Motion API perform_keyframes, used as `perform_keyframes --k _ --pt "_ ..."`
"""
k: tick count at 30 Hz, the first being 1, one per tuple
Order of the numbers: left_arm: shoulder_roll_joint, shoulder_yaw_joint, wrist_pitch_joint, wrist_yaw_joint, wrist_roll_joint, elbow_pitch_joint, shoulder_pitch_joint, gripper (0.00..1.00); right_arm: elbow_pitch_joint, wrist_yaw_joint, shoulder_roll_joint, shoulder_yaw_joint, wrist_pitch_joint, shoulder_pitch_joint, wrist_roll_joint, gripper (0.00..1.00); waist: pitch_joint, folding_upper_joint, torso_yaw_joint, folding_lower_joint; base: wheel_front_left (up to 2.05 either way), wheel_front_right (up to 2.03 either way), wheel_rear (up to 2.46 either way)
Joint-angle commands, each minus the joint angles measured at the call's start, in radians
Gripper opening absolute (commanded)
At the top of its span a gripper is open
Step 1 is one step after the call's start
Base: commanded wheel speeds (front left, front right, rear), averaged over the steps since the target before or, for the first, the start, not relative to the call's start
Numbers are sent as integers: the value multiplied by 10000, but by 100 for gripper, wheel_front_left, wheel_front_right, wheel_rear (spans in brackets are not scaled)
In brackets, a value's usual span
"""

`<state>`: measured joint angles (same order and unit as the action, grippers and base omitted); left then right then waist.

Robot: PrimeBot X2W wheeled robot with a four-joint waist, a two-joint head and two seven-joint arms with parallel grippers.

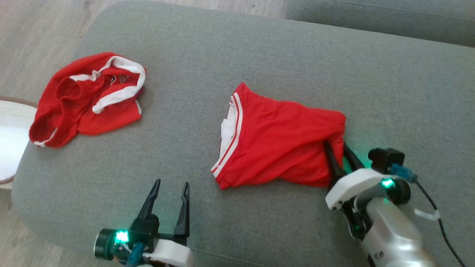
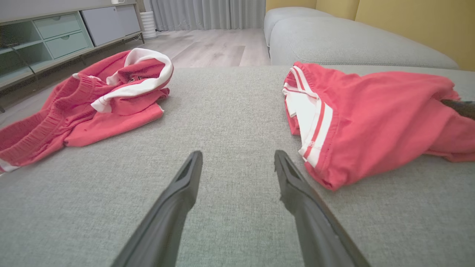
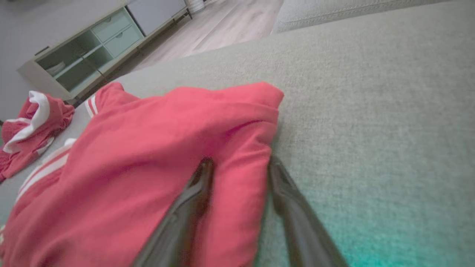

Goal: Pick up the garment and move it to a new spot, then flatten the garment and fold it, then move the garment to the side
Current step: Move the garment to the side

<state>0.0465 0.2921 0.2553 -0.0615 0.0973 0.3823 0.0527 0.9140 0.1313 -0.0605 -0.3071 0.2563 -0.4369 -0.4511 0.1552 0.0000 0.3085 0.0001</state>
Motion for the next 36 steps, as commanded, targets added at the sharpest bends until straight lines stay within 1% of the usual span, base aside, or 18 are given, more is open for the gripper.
perform_keyframes --k 1,4,7,9,11,17,20,23,26,28,32,36 --pt "37 -281 65 -9 22 -298 312 100 -212 -6 103 -167 55 -160 -17 0 -49 0 -97 -1 0 0 0" --pt "37 -360 65 21 -27 -311 276 100 -570 -6 103 224 55 -127 55 0 -234 0 -455 -1 0 0 0" --pt "37 -482 65 46 -85 -333 199 100 -920 -6 103 462 55 28 89 0 -520 0 -1155 -1 0 0 0" --pt "37 -567 65 64 -106 -377 169 100 -1111 -6 103 460 55 98 76 0 -632 0 -1825 -1 0 0 0" --pt "37 -605 65 75 -106 -433 192 100 -1282 -6 103 338 55 94 82 0 -656 0 -2642 -1 0 0 0" --pt "37 -535 65 99 -46 -506 645 100 -1802 -6 103 -9 55 10 67 0 -384 0 -5057 -1 0 0 0" --pt "37 -479 65 117 -47 -501 910 100 -2088 -6 103 -149 55 -38 23 0 -208 0 -6019 -1 0 0 0" --pt "37 -411 65 155 -66 -470 1125 100 -2373 -6 103 -240 55 -36 4 0 -21 0 -6752 -1 0 0 0" --pt "37 -324 65 172 -86 -434 1245 100 -2602 -6 103 -331 55 -13 44 0 134 0 -7230 -1 0 0 0" --pt "37 -292 65 180 -97 -404 1283 100 -2694 -6 103 -335 55 -32 102 0 260 0 -7417 -1 0 0 0" --pt "37 -270 65 217 -165 -374 1351 100 -2801 -6 103 -264 55 -83 214 0 433 0 -7500 -1 0 0 0" --pt "37 -308 65 305 -283 -356 1421 100 -2852 -6 103 -29 55 -275 493 0 671 0 -7371 -1 0 0 0"
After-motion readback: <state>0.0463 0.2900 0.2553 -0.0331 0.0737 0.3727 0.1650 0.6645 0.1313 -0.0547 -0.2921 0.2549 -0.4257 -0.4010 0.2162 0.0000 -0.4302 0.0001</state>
